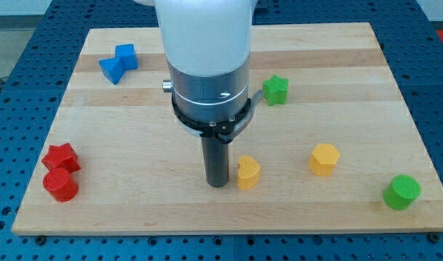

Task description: Push the yellow heart very close to the yellow hexagon

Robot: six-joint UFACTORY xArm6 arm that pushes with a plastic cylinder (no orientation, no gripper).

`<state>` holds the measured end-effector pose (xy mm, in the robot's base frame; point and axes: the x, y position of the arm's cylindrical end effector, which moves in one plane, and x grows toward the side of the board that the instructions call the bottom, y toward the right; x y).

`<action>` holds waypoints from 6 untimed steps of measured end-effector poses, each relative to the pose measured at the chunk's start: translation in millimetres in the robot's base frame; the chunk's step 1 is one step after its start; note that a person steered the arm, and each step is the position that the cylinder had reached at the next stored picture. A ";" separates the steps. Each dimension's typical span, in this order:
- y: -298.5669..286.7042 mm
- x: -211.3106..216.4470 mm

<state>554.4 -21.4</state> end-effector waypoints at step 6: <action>158.6 64.1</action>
